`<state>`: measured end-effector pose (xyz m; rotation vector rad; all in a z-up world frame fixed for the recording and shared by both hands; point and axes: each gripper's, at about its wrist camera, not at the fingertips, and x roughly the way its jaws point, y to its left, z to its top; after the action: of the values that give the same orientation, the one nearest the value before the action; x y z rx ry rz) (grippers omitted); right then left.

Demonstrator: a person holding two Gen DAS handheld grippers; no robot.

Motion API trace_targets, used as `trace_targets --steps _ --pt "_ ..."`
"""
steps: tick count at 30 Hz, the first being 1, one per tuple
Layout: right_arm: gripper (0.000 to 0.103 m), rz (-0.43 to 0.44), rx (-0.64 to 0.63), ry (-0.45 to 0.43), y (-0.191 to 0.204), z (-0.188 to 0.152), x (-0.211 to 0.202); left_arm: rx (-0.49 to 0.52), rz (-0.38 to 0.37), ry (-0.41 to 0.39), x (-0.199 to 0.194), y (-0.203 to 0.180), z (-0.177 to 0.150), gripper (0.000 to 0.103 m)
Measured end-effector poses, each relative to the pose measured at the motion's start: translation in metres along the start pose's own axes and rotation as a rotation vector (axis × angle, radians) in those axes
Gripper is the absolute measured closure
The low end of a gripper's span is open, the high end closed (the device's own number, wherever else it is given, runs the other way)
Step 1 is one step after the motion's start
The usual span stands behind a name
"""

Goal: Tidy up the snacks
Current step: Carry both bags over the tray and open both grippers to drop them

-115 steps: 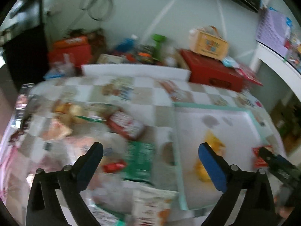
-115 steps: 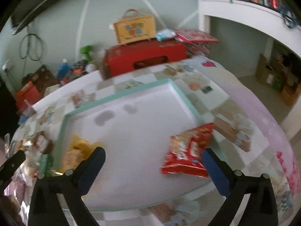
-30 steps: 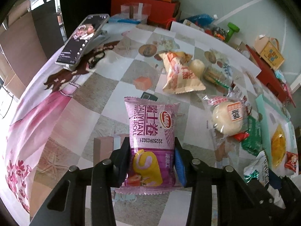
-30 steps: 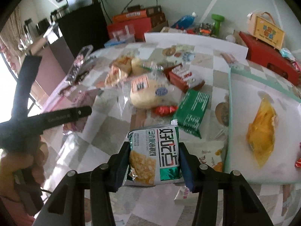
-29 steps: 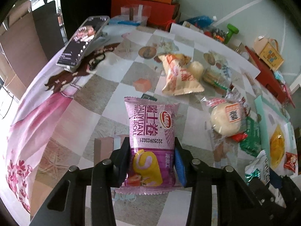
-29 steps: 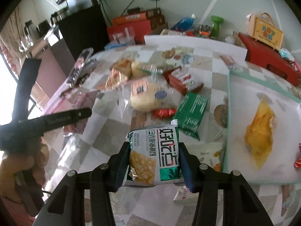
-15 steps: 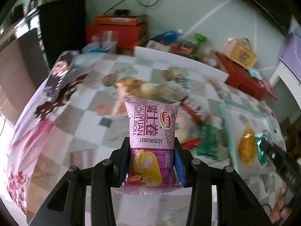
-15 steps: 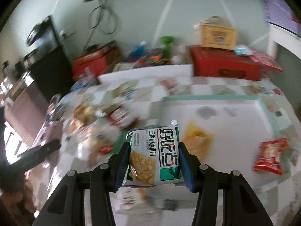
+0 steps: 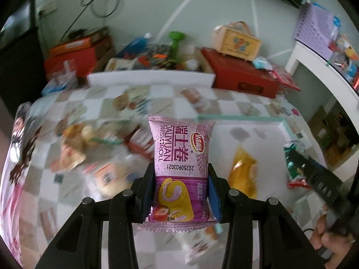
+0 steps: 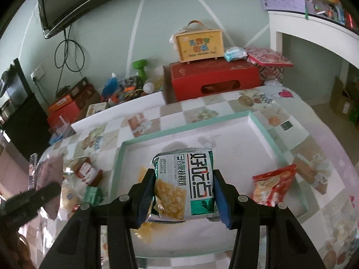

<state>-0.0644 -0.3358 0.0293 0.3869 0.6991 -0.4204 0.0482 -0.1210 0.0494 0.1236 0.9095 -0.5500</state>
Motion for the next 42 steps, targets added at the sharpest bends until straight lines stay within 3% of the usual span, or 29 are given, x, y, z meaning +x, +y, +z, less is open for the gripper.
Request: trace_targets --steps 13,23,29,32,34,42 --pt "0.05 -0.1 -0.008 -0.013 -0.03 0.006 0.021 0.071 -0.09 0.016 0.07 -0.055 0.022 0.059" --pt "0.05 -0.148 0.036 -0.005 -0.049 0.007 0.028 0.114 -0.092 0.027 0.087 -0.073 0.024 0.058" --pt "0.049 -0.168 0.002 0.001 -0.042 0.007 0.029 0.094 -0.085 0.006 0.074 -0.066 0.027 0.042" --pt "0.036 -0.174 -0.006 0.001 -0.04 0.007 0.027 0.075 -0.064 0.004 0.067 -0.056 0.026 0.038" --pt "0.026 -0.18 -0.02 0.002 -0.037 0.007 0.027 0.051 -0.042 0.005 0.064 -0.047 0.025 0.028" --pt "0.001 -0.173 -0.091 -0.004 -0.018 0.006 0.023 -0.054 0.022 0.004 0.051 -0.007 0.013 0.019"
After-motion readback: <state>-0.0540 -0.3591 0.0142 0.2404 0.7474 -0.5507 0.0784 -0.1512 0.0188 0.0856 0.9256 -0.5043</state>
